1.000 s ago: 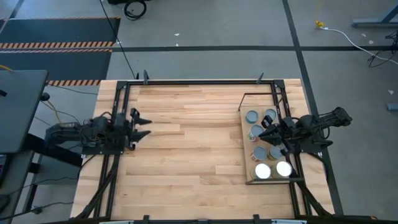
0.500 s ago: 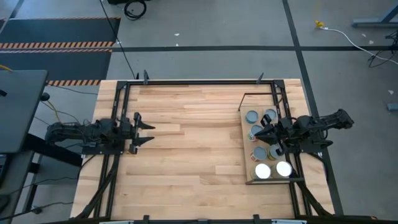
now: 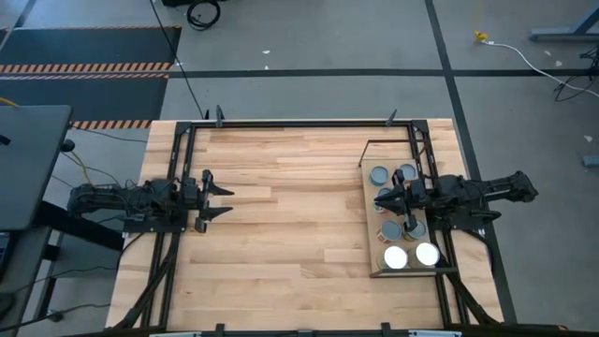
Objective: Pick and place cans onto a shelf
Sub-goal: Return to Home Position
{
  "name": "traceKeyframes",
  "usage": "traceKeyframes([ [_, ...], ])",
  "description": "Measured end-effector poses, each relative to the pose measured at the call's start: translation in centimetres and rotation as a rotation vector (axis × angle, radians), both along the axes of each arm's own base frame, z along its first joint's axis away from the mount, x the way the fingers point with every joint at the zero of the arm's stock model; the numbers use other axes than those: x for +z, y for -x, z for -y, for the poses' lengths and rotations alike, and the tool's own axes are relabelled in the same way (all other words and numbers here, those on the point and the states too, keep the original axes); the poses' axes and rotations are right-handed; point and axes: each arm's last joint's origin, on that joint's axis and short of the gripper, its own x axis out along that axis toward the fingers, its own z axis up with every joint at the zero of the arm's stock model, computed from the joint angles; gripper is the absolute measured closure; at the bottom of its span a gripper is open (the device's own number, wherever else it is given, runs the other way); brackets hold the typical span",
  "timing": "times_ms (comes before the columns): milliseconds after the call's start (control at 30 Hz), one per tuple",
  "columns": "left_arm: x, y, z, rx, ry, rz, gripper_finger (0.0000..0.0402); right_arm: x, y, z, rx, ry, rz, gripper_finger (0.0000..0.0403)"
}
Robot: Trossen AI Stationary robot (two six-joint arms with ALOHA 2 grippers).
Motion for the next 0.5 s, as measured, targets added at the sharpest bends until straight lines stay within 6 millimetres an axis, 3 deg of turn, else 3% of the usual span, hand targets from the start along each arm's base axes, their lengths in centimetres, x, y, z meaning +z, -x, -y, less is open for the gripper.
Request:
traceKeyframes([
  [500,0.03,0.00,0.00,0.000,0.000,0.003,0.0184,0.13,0.01,0.00,0.000,-0.009,0.013,0.0347],
])
